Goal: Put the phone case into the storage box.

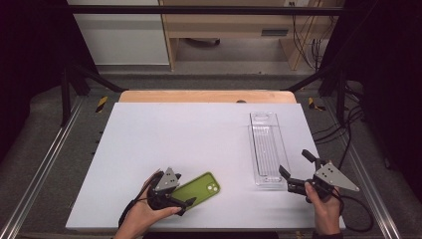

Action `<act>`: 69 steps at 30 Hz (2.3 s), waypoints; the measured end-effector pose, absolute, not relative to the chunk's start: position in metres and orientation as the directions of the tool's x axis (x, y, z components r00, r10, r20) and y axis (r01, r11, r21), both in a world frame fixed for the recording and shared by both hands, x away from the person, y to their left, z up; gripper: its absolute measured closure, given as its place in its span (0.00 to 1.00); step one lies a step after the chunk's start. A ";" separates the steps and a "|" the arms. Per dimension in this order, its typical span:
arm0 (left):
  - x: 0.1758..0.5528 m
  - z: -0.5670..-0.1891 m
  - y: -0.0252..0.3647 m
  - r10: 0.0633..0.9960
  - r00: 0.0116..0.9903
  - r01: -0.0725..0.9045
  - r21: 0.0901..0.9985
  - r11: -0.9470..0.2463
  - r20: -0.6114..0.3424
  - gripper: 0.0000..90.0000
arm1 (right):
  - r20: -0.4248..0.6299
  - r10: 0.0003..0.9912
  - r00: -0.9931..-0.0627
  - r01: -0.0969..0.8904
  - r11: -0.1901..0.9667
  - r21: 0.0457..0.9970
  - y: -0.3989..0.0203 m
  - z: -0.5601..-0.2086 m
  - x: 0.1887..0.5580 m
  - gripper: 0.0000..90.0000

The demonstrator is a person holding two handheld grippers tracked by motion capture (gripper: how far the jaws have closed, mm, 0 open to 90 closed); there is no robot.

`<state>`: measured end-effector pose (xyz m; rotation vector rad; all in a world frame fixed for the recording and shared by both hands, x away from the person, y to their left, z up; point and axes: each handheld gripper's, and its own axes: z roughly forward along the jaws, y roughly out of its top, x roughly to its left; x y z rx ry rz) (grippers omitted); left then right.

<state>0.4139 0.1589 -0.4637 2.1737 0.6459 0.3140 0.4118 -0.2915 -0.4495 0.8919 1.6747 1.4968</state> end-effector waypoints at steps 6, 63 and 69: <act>0.414 -0.474 0.159 0.533 0.846 0.359 0.747 -0.560 -0.007 0.08 | -0.063 0.856 -0.514 0.041 0.097 0.994 -0.290 -0.450 0.412 0.05; 0.422 -0.450 0.178 0.711 0.679 0.160 0.908 -0.386 0.182 0.18 | -0.104 0.892 -0.441 0.068 0.149 0.987 -0.241 -0.394 0.411 0.04; 0.420 -0.444 0.182 0.719 0.665 0.117 0.923 -0.367 0.202 0.18 | -0.125 0.859 -0.497 0.079 0.189 0.979 -0.193 -0.364 0.419 0.06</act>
